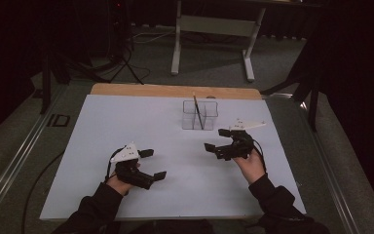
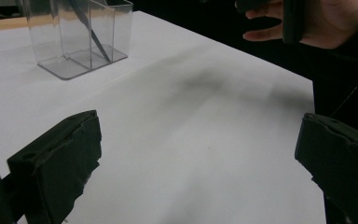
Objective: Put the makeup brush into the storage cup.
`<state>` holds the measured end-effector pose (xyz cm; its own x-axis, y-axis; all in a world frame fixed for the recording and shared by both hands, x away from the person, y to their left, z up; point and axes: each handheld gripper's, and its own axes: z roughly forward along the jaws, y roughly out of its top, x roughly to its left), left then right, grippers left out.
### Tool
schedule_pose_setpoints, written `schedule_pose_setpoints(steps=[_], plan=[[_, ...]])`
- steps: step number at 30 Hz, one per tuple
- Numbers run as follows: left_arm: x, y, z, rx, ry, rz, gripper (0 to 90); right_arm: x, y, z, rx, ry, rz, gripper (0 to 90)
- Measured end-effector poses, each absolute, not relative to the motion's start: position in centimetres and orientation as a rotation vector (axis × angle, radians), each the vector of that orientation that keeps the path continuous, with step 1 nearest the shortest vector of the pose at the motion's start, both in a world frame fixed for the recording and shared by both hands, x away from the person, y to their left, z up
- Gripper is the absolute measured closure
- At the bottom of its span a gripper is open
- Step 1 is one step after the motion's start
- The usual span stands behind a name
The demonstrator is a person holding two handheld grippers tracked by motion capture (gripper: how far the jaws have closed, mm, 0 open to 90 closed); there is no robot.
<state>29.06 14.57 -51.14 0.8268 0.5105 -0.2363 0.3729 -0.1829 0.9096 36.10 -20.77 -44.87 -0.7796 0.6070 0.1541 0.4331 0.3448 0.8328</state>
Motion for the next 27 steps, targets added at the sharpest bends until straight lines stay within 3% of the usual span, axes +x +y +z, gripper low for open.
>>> schedule_pose_setpoints(steps=[27], plan=[[29.0,14.7,-51.1,1.794,0.672,0.142,0.6,33.0,-25.2,-47.2,0.956,2.414,1.545,13.6]])
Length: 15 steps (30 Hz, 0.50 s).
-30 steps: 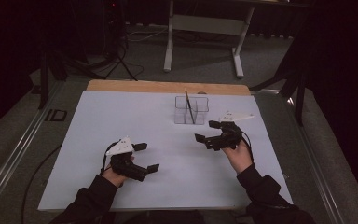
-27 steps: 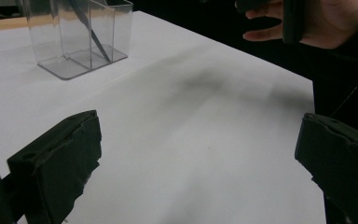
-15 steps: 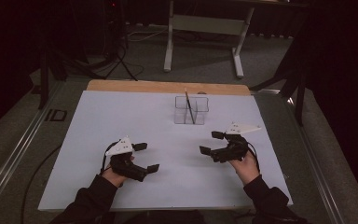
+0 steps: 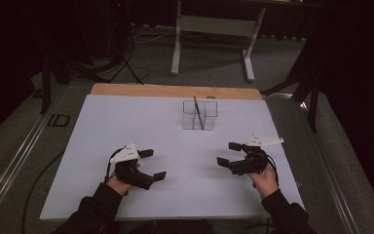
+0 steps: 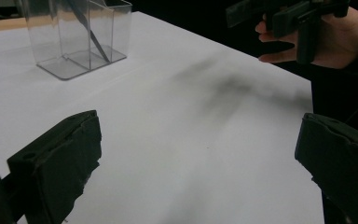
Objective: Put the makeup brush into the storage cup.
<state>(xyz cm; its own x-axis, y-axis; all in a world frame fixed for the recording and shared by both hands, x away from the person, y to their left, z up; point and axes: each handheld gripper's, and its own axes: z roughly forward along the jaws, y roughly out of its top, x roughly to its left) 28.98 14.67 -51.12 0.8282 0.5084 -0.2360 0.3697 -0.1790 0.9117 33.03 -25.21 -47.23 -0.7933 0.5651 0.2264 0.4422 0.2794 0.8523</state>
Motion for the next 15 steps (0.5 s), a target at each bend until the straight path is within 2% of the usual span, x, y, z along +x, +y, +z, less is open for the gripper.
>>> schedule_pose_setpoints(steps=[15], plan=[[29.08,14.74,-51.28,1.782,0.675,0.142,0.6,32.71,-26.31,-48.16,0.98,2.381,1.422,13.7]])
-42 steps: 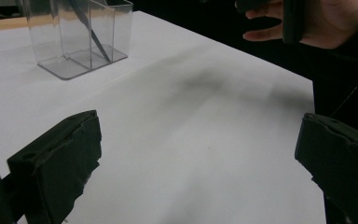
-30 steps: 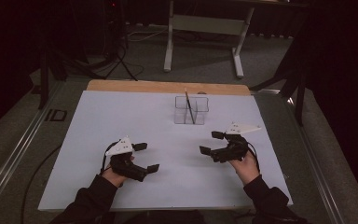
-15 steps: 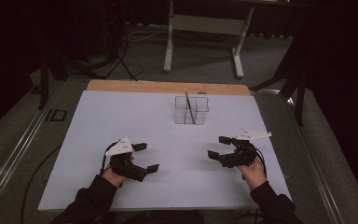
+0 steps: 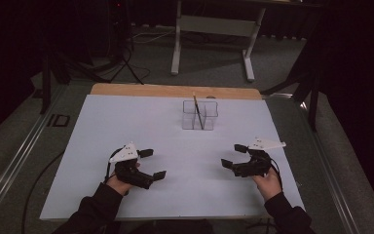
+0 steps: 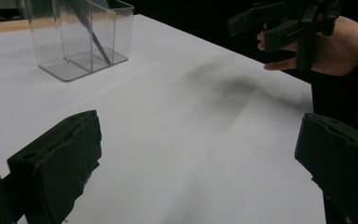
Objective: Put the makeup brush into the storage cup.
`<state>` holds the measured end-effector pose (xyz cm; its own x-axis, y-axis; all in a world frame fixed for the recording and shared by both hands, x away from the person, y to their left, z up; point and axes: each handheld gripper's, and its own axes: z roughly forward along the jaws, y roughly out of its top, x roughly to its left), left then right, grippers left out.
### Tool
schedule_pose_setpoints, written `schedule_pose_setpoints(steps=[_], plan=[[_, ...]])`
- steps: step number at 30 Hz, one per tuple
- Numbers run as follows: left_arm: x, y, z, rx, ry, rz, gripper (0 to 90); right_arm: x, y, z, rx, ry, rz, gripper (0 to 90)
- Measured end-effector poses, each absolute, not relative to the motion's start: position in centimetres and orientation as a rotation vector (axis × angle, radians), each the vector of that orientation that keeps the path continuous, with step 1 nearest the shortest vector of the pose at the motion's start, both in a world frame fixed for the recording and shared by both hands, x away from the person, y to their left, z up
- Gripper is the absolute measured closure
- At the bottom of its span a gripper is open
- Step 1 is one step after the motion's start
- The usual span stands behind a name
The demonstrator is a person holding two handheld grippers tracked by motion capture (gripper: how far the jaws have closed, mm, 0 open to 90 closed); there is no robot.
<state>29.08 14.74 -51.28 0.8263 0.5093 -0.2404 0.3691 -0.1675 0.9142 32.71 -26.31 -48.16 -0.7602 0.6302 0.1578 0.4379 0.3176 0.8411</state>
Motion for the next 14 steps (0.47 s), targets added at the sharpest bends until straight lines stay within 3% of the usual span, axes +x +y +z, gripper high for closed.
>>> schedule_pose_setpoints(steps=[14], plan=[[29.1,14.83,-51.31,1.78,0.674,0.134,0.6,32.88,-25.88,-48.61,0.975,2.429,1.394,13.9]])
